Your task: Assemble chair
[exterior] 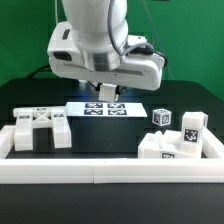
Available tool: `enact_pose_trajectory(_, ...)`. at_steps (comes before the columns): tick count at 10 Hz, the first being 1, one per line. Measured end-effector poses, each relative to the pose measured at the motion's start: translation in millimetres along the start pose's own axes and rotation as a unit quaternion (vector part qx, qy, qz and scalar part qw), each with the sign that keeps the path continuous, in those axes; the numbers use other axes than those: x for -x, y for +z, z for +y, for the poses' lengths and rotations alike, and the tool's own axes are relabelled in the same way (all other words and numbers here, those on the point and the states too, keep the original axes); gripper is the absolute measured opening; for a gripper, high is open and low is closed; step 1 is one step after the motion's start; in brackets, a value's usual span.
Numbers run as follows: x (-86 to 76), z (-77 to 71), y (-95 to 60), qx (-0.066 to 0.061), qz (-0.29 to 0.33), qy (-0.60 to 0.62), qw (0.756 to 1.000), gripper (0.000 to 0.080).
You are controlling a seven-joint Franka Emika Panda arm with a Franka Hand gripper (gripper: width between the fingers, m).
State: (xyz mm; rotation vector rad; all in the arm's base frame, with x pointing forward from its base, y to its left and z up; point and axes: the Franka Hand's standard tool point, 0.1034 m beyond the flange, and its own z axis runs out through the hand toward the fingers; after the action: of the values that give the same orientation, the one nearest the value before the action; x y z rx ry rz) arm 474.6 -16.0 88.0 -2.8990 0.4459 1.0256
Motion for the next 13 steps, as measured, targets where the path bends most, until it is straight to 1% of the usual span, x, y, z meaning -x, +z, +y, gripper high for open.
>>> enact_pose_trajectory(1,1.5,-13.7,-12.6,-0.005,0.037,0.008,0.999,0.029)
enact_pose_trajectory(2,1.9,-27.6,-29.3,-0.011,0.076,0.008,0.997,0.029)
enact_pose_trajectory(3,-0.2,-33.0,-39.8,-0.015,0.108,0.002,0.994,0.029)
enact_pose_trajectory(4,-1.7,-31.9,-44.7,-0.01,0.13,-0.003,0.991,0.029)
enact_pose_trajectory(5,-7.7,-36.4,-46.9,-0.017,0.178,-0.008,0.984,0.029)
enact_pose_trajectory(6,-5.8,-39.6,-45.1,-0.023,0.215,-0.012,0.976,0.029)
enact_pose_trajectory(7,-5.8,-40.1,-43.9,-0.026,0.232,-0.014,0.972,0.029)
enact_pose_trajectory(8,-12.7,-46.3,-49.2,-0.032,0.274,-0.015,0.961,0.029)
enact_pose_trajectory(10,-21.4,-79.5,-62.1,-0.045,0.367,-0.031,0.929,0.029)
enact_pose_trajectory(11,-21.4,-83.9,-62.6,-0.038,0.364,-0.046,0.929,0.029)
enact_pose_trajectory(12,-24.5,-86.3,-67.9,-0.034,0.362,-0.058,0.93,0.029)
enact_pose_trajectory(13,-25.1,-86.1,-67.0,-0.034,0.364,-0.057,0.929,0.029)
